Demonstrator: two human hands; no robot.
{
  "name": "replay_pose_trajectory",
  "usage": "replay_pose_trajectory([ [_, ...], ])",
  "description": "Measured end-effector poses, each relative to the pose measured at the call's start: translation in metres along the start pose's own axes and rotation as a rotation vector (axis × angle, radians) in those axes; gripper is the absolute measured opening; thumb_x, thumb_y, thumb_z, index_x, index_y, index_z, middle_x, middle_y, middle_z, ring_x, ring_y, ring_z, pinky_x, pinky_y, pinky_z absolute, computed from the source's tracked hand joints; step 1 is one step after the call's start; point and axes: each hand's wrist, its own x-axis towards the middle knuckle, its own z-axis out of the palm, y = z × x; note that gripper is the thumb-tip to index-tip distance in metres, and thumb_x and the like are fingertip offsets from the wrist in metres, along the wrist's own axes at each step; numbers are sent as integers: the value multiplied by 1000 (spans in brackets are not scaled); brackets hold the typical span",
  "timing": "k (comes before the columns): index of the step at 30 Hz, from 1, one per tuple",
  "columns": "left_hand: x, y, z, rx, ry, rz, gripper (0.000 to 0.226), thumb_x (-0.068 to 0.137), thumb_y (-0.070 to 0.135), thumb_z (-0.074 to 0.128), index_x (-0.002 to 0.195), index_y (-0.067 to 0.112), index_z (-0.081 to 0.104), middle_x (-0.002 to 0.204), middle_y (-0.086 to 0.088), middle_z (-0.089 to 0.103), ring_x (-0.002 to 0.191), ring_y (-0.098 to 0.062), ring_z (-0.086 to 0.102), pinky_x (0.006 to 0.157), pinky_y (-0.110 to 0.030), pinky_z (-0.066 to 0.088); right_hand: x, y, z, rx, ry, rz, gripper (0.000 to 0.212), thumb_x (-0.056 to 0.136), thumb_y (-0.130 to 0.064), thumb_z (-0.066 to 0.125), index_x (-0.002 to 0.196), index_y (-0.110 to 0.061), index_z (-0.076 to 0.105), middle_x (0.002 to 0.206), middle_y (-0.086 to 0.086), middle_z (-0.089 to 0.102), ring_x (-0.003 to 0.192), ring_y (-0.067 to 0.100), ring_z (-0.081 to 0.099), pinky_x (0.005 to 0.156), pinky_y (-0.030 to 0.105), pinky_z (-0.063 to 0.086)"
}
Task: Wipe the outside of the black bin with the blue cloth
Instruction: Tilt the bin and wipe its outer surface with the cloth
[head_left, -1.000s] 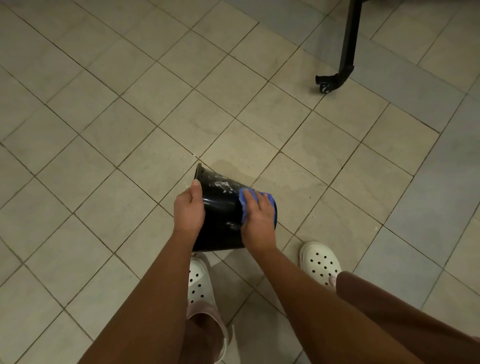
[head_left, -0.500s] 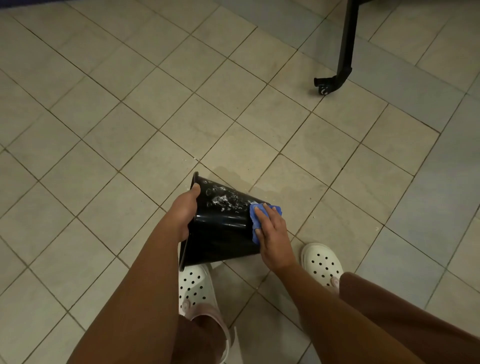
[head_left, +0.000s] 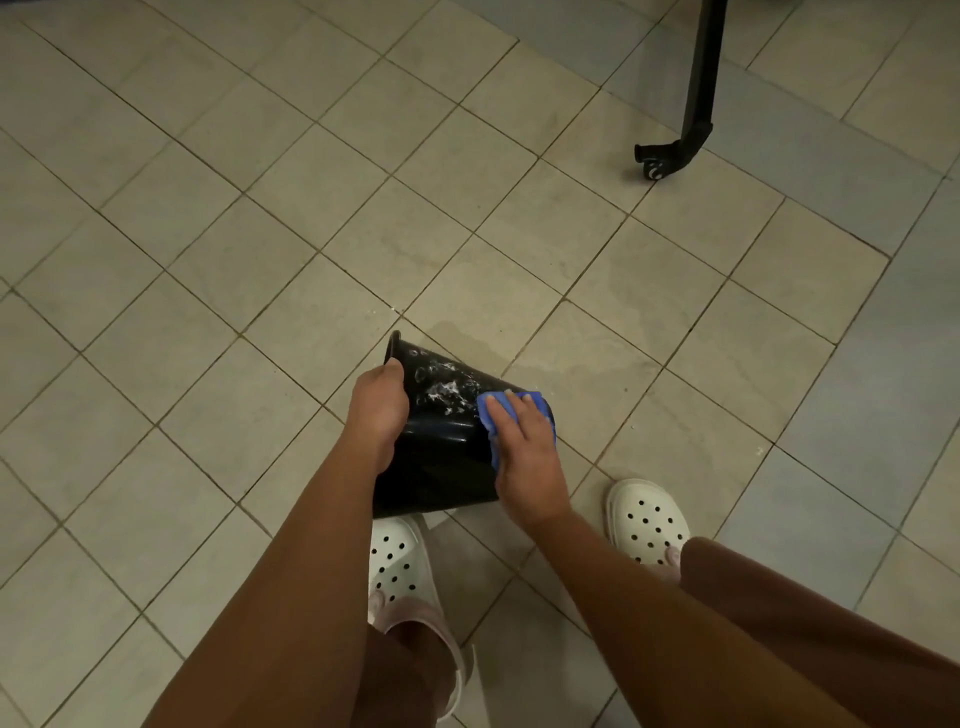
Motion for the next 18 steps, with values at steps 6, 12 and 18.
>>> replay_pose_trajectory([
  [6, -4, -1, 2, 107, 30, 182, 39, 103, 31, 35, 75, 8, 51, 74, -12, 51, 71, -25, 49, 68, -34, 38, -2, 6, -2, 30, 72, 298, 65, 79, 7, 56, 140, -10, 38, 141, 15, 38, 132, 31, 30, 111, 46, 29],
  [12, -5, -9, -5, 285, 98, 233, 48, 105, 38, 34, 74, 5, 52, 71, -9, 52, 68, -22, 50, 62, -33, 38, -3, -18, 7, -31, -16, 66, 66, 85, -2, 57, 144, -18, 32, 149, 9, 30, 141, 29, 16, 116, 43, 11],
  [18, 0, -9, -7, 145, 22, 195, 49, 103, 38, 41, 88, -4, 61, 77, -16, 55, 72, -25, 52, 66, -34, 42, 10, 23, -9, -14, 13, 258, 48, 88, -5, 53, 135, -14, 45, 130, 10, 48, 118, 26, 40, 105, 37, 34],
])
